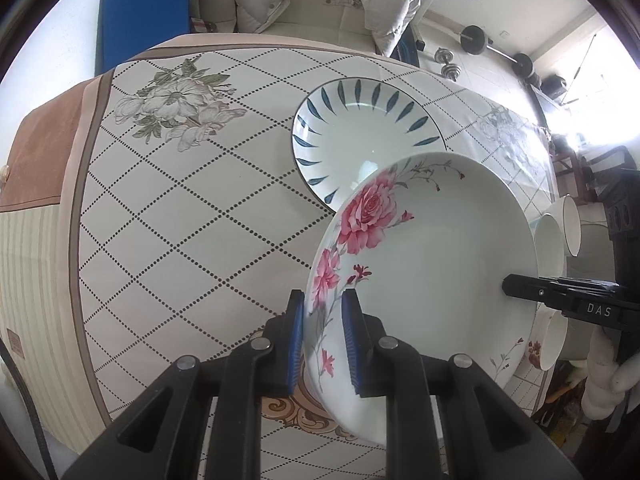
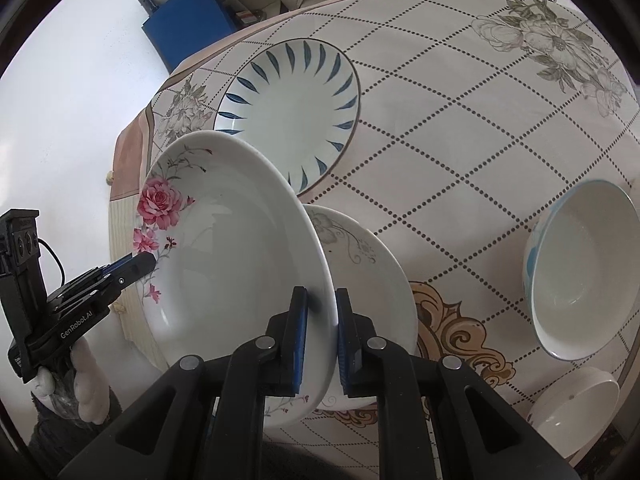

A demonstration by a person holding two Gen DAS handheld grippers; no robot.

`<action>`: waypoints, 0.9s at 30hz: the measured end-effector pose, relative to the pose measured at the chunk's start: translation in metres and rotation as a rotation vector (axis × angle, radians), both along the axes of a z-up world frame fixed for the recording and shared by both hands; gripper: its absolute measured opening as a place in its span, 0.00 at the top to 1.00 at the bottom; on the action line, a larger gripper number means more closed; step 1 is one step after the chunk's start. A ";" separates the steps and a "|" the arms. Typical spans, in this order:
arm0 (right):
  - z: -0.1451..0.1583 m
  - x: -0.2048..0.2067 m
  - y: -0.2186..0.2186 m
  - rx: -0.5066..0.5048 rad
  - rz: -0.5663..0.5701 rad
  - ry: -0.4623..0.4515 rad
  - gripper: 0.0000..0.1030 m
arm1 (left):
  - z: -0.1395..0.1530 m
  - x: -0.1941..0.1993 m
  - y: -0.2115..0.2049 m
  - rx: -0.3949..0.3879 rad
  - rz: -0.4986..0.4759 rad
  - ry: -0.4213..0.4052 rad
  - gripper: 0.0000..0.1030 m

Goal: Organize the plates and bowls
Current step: 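Lift the pink-flower plate and carry it toward the grey-flower plate, then lower the pink-flower plate onto the grey-flower plate and open both grippers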

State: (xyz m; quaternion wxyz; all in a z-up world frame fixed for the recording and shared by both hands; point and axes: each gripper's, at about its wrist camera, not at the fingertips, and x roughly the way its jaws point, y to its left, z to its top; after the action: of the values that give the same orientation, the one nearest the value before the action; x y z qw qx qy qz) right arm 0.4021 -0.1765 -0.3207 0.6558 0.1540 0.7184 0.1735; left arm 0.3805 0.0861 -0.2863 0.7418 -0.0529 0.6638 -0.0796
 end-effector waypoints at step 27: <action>-0.060 -0.033 -0.028 -0.020 -0.056 0.082 0.85 | -0.060 -0.012 -0.029 0.045 -0.083 0.103 0.84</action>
State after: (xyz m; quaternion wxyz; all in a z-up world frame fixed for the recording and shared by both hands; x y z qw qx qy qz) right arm 0.3687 -0.2040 -0.3810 0.6319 0.1744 0.7419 0.1413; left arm 0.3680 0.0571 -0.3465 0.7038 -0.0130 0.7042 -0.0925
